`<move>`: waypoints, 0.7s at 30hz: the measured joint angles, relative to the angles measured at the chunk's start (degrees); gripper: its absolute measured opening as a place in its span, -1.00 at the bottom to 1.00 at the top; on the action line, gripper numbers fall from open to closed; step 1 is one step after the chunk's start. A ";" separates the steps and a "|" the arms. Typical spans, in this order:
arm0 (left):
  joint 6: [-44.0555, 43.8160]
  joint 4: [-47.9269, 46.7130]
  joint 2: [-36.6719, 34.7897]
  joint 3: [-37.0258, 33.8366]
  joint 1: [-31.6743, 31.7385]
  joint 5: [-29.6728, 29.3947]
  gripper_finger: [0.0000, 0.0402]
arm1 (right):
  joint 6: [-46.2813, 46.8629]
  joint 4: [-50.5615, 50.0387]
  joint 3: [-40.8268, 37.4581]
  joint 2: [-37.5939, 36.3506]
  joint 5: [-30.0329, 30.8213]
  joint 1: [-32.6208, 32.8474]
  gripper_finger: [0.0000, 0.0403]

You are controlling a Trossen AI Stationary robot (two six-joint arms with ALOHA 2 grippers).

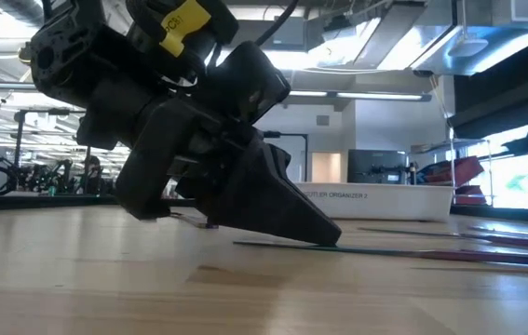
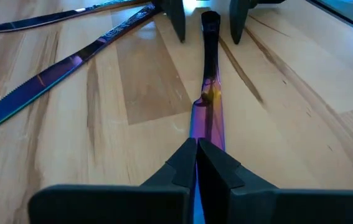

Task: Sort silverware
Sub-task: Put the blue table knife into the tray organizer

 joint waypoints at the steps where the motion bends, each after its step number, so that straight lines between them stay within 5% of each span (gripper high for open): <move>1: -0.55 0.01 0.00 -0.02 -0.03 -0.01 -1.00 | -0.10 0.06 0.00 0.07 -0.01 0.01 -0.02; 21: -2.97 -0.04 0.00 -0.13 -1.40 0.00 -1.00 | 3.25 0.78 0.07 2.66 2.97 0.11 -0.76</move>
